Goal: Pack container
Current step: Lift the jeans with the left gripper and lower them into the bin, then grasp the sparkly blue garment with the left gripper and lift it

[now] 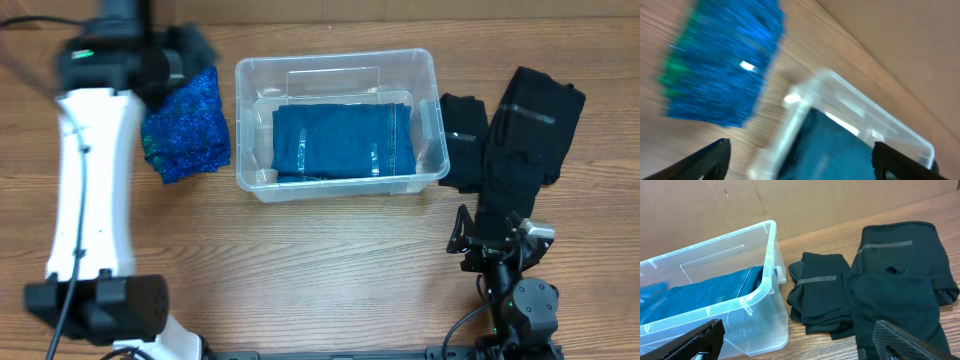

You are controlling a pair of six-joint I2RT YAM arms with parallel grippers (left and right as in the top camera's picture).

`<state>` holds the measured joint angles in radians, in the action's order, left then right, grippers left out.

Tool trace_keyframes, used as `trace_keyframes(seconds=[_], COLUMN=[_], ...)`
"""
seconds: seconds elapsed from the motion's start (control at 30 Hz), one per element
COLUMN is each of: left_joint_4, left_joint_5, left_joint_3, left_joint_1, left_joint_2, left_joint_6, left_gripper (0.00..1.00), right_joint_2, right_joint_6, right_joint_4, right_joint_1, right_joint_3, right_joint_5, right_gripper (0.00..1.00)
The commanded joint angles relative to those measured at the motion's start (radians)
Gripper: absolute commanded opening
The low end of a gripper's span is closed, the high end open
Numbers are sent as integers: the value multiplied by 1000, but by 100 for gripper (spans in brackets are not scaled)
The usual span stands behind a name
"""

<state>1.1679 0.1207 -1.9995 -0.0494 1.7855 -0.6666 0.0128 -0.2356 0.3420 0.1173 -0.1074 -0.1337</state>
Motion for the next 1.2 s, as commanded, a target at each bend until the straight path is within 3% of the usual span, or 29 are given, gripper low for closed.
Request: trace_keyframes(seconds=[0.0,0.2,0.4,0.67,0.7,0.73,0.77,0.83,0.9,1.0,1.17], left_joint_4=[64,82,45,-111,-120,-129,-135,-136,-128,-79,179], left_joint_5=[82,320,519,542,542,541,528,499,445,414,440], left_joint_3=[-11,-10,-10,-10,-10,-10,-10,-10,-10,-16,-201], left_joint_1=[-157,-375,-441,-388,-381,-375,-369,-365,-365,-365,-369], left_joint_2=[20,234,507,688,699,711,720,721,720,718,642], left_joint_6=[217,459,616,626,626,626,626,621,618,620,664], left_gripper=[100,100,100,98,94,81,58,26,4,4,4], right_joint_2=[-9,-9,-9,-9,-9,-9,-9,-9,-9,-9,-9], right_joint_6=[-3,-3,-3,-3,-3,-3,-3,-3,-3,-3,-3], right_joint_4=[-5,-5,-5,-5,-5,-5,-5,-5,-5,-5,-5], right_joint_1=[-6,-6,-6,-6,-6,-6,-6,-6,-6,-6,-6], right_joint_3=[4,4,4,4,4,4,4,4,4,4,4], right_joint_5=[5,5,5,5,5,5,5,5,5,5,5], right_gripper=[100,100,100,100,100,100,100,100,100,100,100])
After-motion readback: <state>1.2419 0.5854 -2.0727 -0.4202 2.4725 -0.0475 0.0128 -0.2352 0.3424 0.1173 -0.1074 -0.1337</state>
